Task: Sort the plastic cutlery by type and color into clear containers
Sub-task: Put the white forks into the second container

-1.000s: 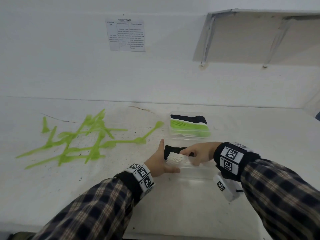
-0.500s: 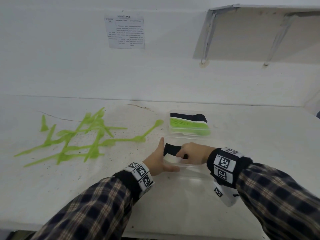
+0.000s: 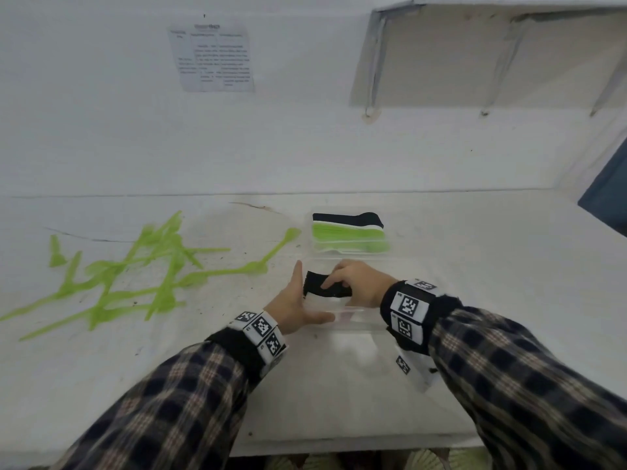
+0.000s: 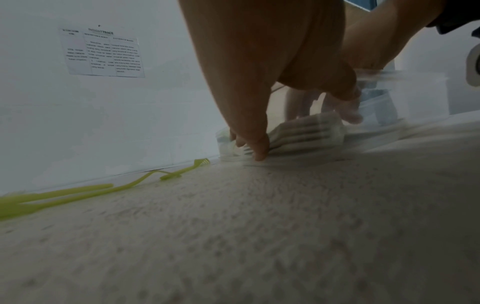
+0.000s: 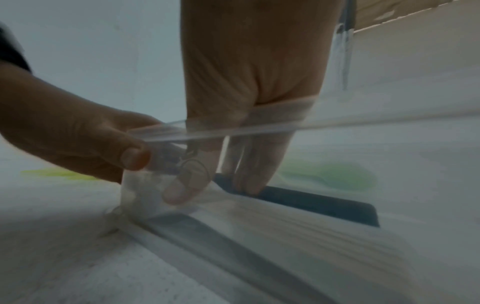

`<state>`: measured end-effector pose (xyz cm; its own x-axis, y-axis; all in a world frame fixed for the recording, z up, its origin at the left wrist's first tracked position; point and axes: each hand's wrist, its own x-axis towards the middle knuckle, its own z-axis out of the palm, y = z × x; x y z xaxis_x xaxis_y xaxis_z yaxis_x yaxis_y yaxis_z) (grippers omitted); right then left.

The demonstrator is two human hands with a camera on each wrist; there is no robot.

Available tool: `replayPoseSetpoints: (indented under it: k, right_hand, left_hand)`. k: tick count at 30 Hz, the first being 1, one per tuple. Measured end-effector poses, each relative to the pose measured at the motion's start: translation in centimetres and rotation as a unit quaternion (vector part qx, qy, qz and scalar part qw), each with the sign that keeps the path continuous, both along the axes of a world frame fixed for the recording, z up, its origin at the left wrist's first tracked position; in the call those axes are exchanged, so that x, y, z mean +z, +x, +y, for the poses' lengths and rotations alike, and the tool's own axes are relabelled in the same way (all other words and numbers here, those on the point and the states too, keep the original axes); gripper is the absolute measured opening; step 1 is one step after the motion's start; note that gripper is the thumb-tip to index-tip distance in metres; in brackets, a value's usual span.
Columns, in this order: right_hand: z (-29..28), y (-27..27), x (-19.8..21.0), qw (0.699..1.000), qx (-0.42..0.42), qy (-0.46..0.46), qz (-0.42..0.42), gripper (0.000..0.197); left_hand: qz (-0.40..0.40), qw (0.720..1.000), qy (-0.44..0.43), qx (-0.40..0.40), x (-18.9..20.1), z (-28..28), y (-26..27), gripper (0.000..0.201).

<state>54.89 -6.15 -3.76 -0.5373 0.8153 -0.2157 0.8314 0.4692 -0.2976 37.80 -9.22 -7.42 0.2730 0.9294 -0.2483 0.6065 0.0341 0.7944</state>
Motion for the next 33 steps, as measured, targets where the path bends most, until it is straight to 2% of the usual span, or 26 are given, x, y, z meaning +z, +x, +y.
replayPoseSetpoints:
  k: [2, 4, 9, 15, 21, 24, 27, 33]
  right_hand:
    - [0.4, 0.5, -0.1, 0.999, -0.011, -0.005, -0.044, 0.075]
    - [0.5, 1.0, -0.3, 0.996, -0.019, -0.017, -0.088, 0.080]
    - [0.5, 1.3, -0.7, 0.995, -0.027, -0.021, -0.096, 0.060]
    - [0.6, 1.9, -0.5, 0.992, -0.033, -0.031, -0.116, 0.072]
    - [0.7, 2.1, -0.9, 0.994, -0.038, -0.027, -0.097, 0.063]
    - [0.6, 2.3, -0.8, 0.994, -0.045, -0.025, -0.095, 0.066]
    - [0.4, 2.8, -0.5, 0.991, -0.063, -0.025, -0.113, 0.069]
    - [0.6, 3.4, -0.6, 0.985, -0.092, -0.039, -0.141, 0.062]
  left_hand:
    - [0.002, 1.000, 0.003, 0.000, 0.2, -0.2, 0.1, 0.117]
    - [0.005, 1.000, 0.001, -0.001, 0.3, -0.3, 0.1, 0.116]
    - [0.012, 1.000, 0.002, 0.003, 0.4, -0.5, 0.3, 0.116]
    - [0.005, 1.000, 0.004, 0.011, 0.1, -0.7, 0.5, 0.116]
    - [0.004, 1.000, 0.005, 0.016, -0.3, -0.6, 0.6, 0.118]
    - [0.003, 1.000, 0.004, 0.016, -0.3, -0.6, 0.6, 0.118]
    - [0.004, 1.000, 0.002, 0.021, -0.3, -0.7, 0.8, 0.118]
    - [0.001, 1.000, 0.006, 0.029, -0.4, -0.9, 1.0, 0.119]
